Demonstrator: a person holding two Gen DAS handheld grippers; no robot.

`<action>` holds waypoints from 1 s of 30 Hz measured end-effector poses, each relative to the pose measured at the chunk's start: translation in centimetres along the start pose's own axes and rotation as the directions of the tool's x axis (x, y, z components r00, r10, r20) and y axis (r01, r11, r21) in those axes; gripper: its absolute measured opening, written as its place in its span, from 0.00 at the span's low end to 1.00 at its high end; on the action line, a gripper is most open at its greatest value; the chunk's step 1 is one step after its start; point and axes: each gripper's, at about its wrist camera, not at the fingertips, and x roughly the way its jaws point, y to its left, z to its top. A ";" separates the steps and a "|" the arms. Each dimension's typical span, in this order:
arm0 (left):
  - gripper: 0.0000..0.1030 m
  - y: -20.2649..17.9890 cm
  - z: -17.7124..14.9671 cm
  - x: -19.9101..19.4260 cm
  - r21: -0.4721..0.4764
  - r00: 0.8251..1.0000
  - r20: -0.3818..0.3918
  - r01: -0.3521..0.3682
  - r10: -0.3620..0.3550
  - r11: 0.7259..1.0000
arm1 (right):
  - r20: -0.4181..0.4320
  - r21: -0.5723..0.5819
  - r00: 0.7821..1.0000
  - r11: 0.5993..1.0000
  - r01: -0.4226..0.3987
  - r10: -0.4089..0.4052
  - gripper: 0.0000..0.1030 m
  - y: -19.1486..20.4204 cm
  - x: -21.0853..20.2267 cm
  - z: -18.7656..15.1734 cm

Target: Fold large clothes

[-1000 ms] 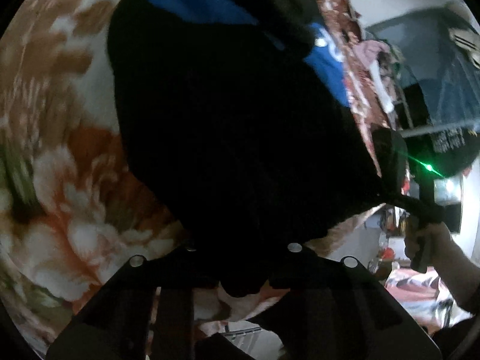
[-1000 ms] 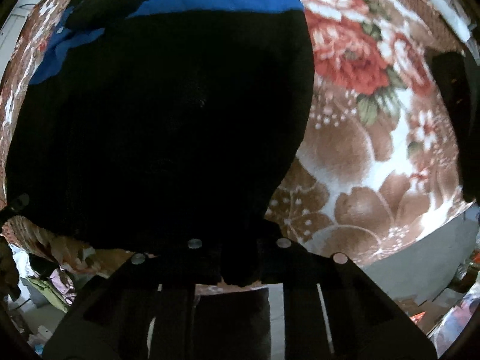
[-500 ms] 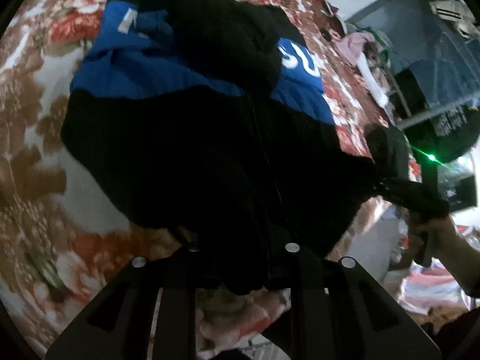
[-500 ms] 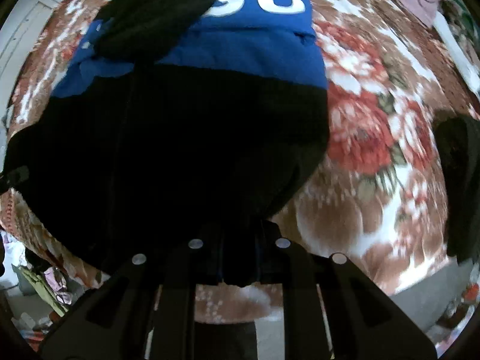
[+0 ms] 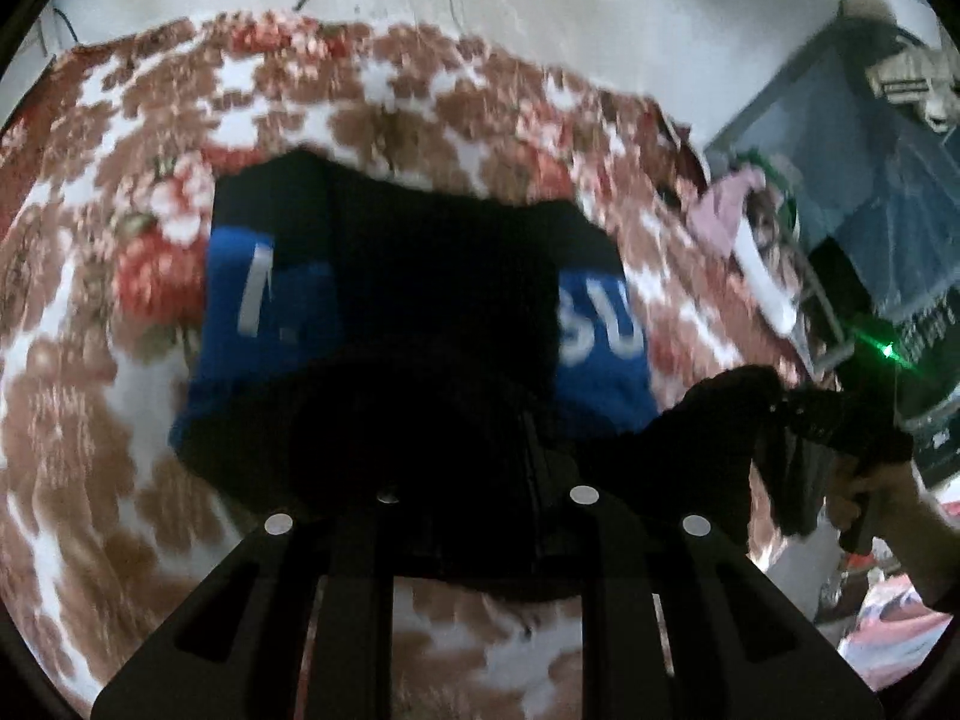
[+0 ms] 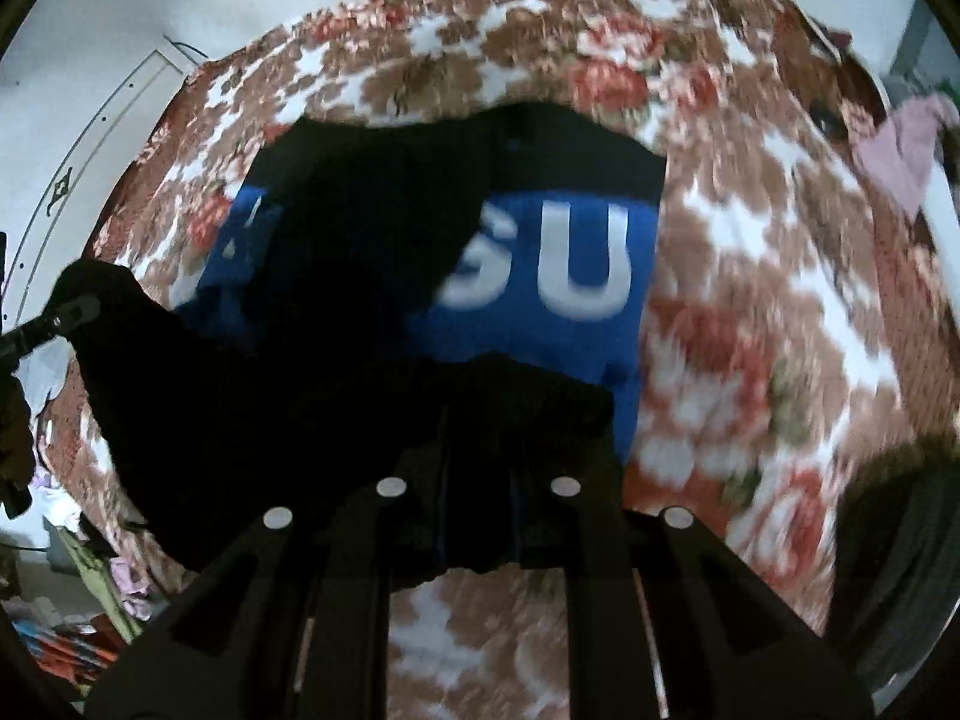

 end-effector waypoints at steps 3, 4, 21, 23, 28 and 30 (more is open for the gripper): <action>0.17 1.7 2.8 1.2 -0.023 0.999 0.034 0.009 -0.008 1.000 | 0.014 -0.015 1.000 1.000 0.013 -0.012 0.14 -0.6 1.0 3.3; 0.17 2.3 3.9 1.6 -0.026 0.999 0.046 0.014 -0.013 1.000 | 0.022 -0.007 1.000 1.000 0.014 -0.014 0.14 -1.0 1.3 4.6; 0.17 11.2 19.6 12.9 -0.090 0.996 -0.065 0.056 -0.062 0.994 | -0.104 0.112 0.993 0.992 0.065 -0.053 0.13 -6.3 13.3 20.8; 0.17 11.3 21.5 14.7 -0.076 0.993 -0.095 0.056 -0.063 0.996 | -0.131 0.151 0.991 0.987 0.058 -0.038 0.13 -7.4 14.5 22.3; 0.18 13.5 26.1 18.2 -0.120 0.985 -0.168 0.020 -0.040 0.993 | -0.164 0.152 0.986 0.987 0.053 -0.028 0.13 -8.8 16.2 26.4; 0.18 15.4 27.1 19.8 -0.165 0.980 -0.197 -0.010 -0.023 0.986 | -0.181 0.159 0.983 0.985 0.071 -0.041 0.13 -9.6 17.5 27.5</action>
